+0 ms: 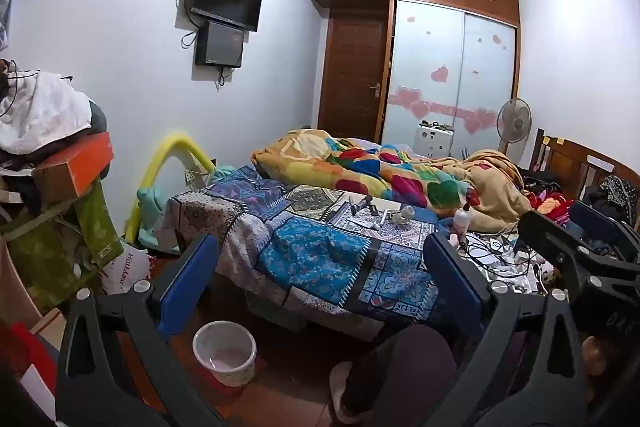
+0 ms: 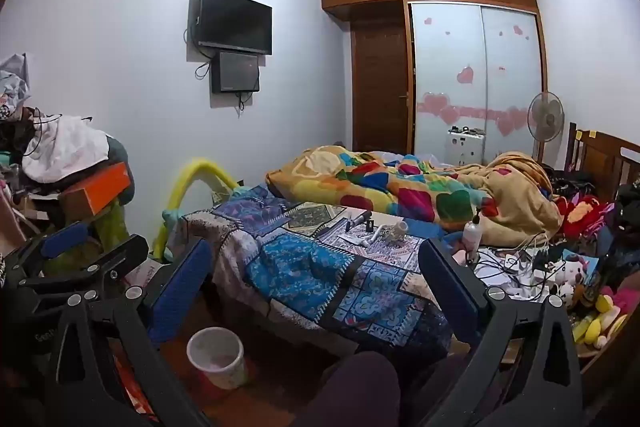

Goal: Collect trash

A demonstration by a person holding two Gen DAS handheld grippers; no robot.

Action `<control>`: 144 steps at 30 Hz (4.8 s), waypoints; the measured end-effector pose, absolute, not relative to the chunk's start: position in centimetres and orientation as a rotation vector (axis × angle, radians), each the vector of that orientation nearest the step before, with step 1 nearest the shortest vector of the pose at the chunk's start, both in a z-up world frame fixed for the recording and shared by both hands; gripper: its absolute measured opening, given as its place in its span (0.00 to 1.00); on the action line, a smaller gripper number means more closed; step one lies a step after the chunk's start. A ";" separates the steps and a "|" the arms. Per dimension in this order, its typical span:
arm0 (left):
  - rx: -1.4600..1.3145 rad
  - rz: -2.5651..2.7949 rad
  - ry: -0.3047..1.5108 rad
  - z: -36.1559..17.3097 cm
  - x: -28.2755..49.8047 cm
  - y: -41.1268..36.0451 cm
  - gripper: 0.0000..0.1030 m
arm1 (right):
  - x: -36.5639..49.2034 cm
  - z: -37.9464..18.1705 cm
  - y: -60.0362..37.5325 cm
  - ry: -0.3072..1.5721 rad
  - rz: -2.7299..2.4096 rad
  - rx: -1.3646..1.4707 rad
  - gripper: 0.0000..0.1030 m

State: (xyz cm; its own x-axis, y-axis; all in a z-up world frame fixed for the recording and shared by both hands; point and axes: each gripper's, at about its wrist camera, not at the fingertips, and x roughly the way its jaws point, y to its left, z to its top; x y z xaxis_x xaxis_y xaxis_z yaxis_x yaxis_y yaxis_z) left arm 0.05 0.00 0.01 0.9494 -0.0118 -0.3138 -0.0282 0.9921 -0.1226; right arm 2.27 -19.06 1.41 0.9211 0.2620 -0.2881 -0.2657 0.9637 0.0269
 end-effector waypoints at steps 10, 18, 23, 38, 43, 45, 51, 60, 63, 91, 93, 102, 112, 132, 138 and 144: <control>-0.112 0.013 0.319 -0.1 0.0 -0.2 1.00 | 2.0 1.1 -19.4 0.301 0.265 0.009 1.00; -0.107 0.017 0.319 0.4 -0.1 -0.2 1.00 | 2.4 1.1 -19.5 0.321 0.267 0.027 1.00; -0.109 0.016 0.320 0.6 -0.3 0.0 1.00 | 2.4 1.2 -19.5 0.321 0.267 0.027 1.00; -0.103 0.020 0.321 0.1 -0.3 0.4 1.00 | 2.3 1.3 -19.6 0.318 0.269 0.028 1.00; -0.096 0.019 0.320 0.1 -0.7 0.6 1.00 | 2.3 1.3 -19.7 0.317 0.267 0.028 1.00; -0.094 0.020 0.319 0.1 -0.9 0.7 1.00 | 2.3 1.3 -19.7 0.318 0.268 0.028 1.00; -0.101 0.024 0.320 -0.2 -0.3 1.4 1.00 | 2.3 1.2 -19.8 0.317 0.268 0.029 1.00; -0.099 0.023 0.321 -0.2 -0.2 1.3 1.00 | 2.3 1.3 -19.7 0.317 0.268 0.029 1.00; -0.098 0.022 0.319 -0.3 -0.2 1.7 1.00 | 2.3 1.3 -19.8 0.314 0.269 0.030 1.00; -0.084 0.045 0.326 0.3 4.1 -0.3 1.00 | 5.4 0.7 -20.3 0.359 0.270 0.048 1.00; -0.082 0.041 0.337 0.1 5.3 -0.6 1.00 | 6.4 0.5 -20.6 0.371 0.266 0.055 1.00; -0.102 0.048 0.379 -1.0 12.2 -2.1 1.00 | 11.8 -0.5 -22.5 0.407 0.220 0.049 1.00; -0.137 0.032 0.486 -4.4 22.8 -4.4 1.00 | 20.3 -2.4 -25.8 0.421 0.135 0.054 1.00; -0.062 -0.040 0.748 -17.1 46.3 -10.7 0.99 | 39.8 -11.3 -29.8 0.636 0.142 0.002 1.00; -0.112 -0.023 0.834 -21.2 52.0 -10.6 0.92 | 45.0 -14.0 -29.7 0.693 0.183 0.038 1.00; -0.159 -0.049 0.888 -24.2 55.7 -12.0 0.87 | 49.0 -16.4 -28.9 0.748 0.242 0.038 0.98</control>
State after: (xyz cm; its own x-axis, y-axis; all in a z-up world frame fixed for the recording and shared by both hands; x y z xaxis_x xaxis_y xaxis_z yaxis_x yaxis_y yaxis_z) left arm 55.74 -11.96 -24.16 0.6308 -0.1086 -0.7683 -0.0230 0.9871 -0.1585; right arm 48.98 -28.92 -16.41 0.7064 0.2310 -0.6691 -0.2041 0.9716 0.1200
